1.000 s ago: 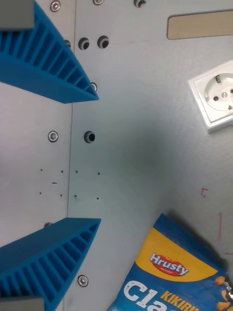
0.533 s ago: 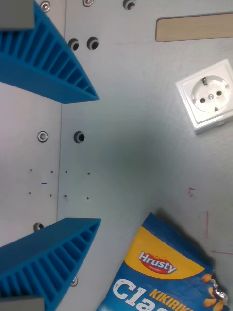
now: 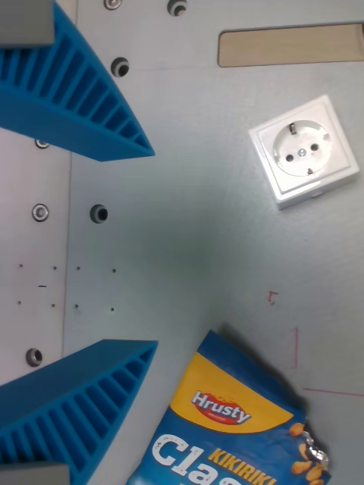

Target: Rotate around base negative y

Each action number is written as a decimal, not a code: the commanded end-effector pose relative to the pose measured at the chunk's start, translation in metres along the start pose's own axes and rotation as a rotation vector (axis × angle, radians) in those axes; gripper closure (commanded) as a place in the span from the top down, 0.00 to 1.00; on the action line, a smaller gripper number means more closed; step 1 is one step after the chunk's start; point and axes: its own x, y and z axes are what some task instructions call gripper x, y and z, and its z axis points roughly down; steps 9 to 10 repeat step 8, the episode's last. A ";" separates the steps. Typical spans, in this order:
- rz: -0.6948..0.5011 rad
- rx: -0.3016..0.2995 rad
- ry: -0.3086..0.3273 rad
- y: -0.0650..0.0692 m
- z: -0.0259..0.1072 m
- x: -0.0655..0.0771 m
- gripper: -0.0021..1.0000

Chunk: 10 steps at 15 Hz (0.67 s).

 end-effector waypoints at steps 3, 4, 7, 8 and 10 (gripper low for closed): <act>-0.001 -0.036 0.314 -0.001 -0.003 -0.017 1.00; -0.001 -0.038 0.328 -0.001 -0.003 -0.017 1.00; -0.001 -0.041 0.367 -0.001 -0.003 -0.017 1.00; -0.002 -0.042 0.381 -0.001 -0.003 -0.017 1.00; -0.002 -0.042 0.381 -0.001 -0.003 -0.017 1.00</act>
